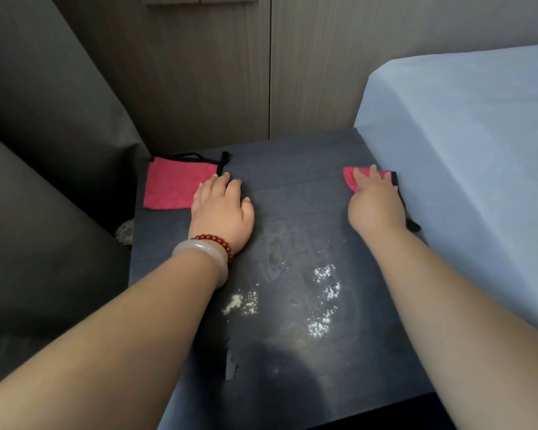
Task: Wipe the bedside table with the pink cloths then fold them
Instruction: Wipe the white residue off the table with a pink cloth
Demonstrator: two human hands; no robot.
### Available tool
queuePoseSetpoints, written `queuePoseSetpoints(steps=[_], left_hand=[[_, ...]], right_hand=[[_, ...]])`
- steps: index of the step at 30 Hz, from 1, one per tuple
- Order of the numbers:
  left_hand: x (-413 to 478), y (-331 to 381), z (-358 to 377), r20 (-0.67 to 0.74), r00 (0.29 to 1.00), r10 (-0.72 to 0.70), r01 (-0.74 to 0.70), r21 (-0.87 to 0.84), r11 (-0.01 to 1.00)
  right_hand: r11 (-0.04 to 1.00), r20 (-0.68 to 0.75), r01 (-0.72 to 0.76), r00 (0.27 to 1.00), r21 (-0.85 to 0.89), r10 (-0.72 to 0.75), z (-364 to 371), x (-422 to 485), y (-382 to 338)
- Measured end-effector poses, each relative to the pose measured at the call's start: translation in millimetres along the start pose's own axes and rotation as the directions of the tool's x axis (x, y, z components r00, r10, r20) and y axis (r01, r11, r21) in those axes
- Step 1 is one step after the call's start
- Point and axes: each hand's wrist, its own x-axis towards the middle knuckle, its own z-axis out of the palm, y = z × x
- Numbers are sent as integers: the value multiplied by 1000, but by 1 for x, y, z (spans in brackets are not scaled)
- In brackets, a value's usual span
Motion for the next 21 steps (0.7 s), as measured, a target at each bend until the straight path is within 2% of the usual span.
queuePoseSetpoints(steps=[2, 3, 5, 6, 7, 8, 9, 11, 12, 13, 15, 16, 17, 18, 19, 21], left_hand=[[-1, 0, 0, 7, 1000, -3, 3, -1, 1000], [-1, -1, -1, 6, 1000, -2, 2, -1, 1000], [-1, 0, -2, 4, 1000, 0, 0, -3, 1000], [-1, 0, -3, 6, 1000, -2, 2, -2, 1000], [-2, 0, -3, 8, 1000, -2, 2, -1, 1000], [-1, 1, -2, 6, 1000, 0, 0, 0, 1000], [-1, 1, -3, 4, 1000, 1, -1, 0, 1000], [-1, 1, -2, 7, 1000, 0, 0, 0, 1000], [-1, 0, -2, 10, 1000, 1, -1, -2, 1000], [-1, 0, -2, 11, 1000, 2, -1, -6, 1000], [-1, -1, -1, 9, 1000, 0, 0, -14, 1000], [-1, -1, -1, 6, 1000, 0, 0, -15, 1000], [-1, -1, -2, 7, 1000, 1, -1, -9, 1000], [-2, 0, -2, 6, 1000, 5, -5, 1, 1000], [-3, 1, -2, 4, 1000, 15, -15, 13, 1000], [-7, 4, -2, -8, 999, 33, -32, 37, 999]], right_hand=[[996, 61, 78, 995, 32, -80, 0, -1, -37], [978, 69, 199, 977, 61, -203, 6, -9, -57], [891, 86, 434, 891, 132, -446, 20, -34, -84], [858, 76, 489, 860, 157, -504, 23, -40, -83], [863, 52, 476, 870, 168, -490, 19, -34, -73], [907, 34, 397, 913, 141, -406, 13, -19, -57], [957, 31, 274, 960, 97, -278, 8, -2, -40], [996, 68, 87, 994, 33, -89, -6, 17, -22], [993, 58, 103, 993, 50, -106, -6, 13, -28], [977, 40, 184, 981, 111, -189, -1, 2, -40], [887, 13, 419, 903, 195, -429, 13, -32, -59], [832, -6, 507, 855, 224, -519, 17, -48, -58], [808, -14, 535, 836, 245, -549, 18, -54, -48], [823, -31, 511, 853, 250, -520, 15, -52, -33], [871, -47, 427, 902, 242, -430, 11, -40, -15], [957, -57, 183, 983, 224, -175, 1, -21, 11]])
